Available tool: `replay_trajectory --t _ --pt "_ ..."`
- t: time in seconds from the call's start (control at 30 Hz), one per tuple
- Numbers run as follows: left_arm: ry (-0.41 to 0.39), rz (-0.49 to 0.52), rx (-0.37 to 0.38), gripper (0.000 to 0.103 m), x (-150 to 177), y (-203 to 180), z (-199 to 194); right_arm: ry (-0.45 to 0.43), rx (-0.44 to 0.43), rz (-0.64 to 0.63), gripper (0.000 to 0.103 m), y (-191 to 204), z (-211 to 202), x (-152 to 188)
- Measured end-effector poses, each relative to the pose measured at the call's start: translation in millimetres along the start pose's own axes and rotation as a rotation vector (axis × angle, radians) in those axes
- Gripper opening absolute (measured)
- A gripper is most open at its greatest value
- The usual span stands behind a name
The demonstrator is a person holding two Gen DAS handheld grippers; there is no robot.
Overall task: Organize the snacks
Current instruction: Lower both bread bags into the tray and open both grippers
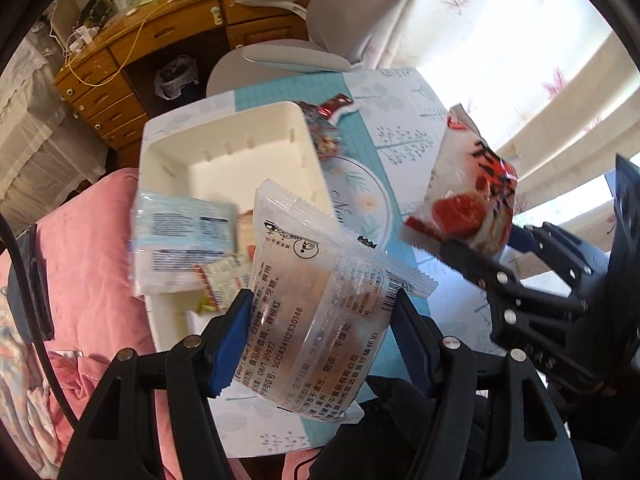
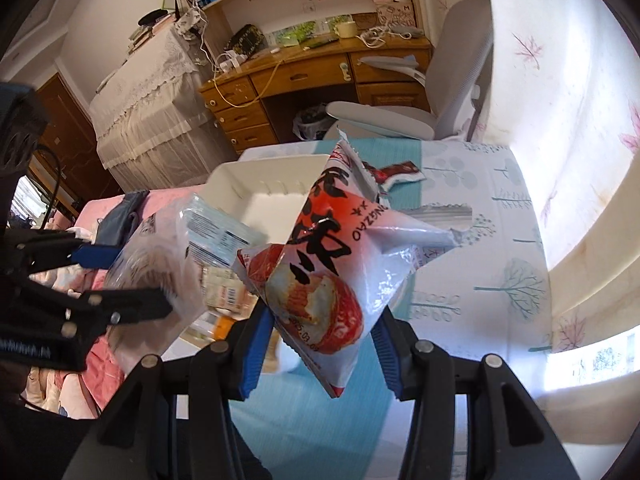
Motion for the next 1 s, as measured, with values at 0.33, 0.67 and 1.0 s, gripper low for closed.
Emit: replay_trajectory --t 0.33,0.67,1.0 --pt "-0.046 -0.019 -0.004 0.066 -18 64 -10 -0.048 0.017 -0.001 0.049 54 16 -13" --pt "-0.078 -0.077 0.025 0.067 -37 113 0 -0.072 0.026 -0.003 0.049 100 39 -16" --pt "-0.018 -0.148 0.073 0.072 -42 138 25 -0.049 0.011 -0.015 0.05 130 57 -14"
Point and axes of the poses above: each gripper's, at about its wrist camera, not at the fingertips, and z roughly the way its jaws point, y to its left, x to its underside, the point moved 10 cm from there along z, roughly the way its jaws point, and after that the axes turned 4 degrees about -z, right-handed, at the moved point
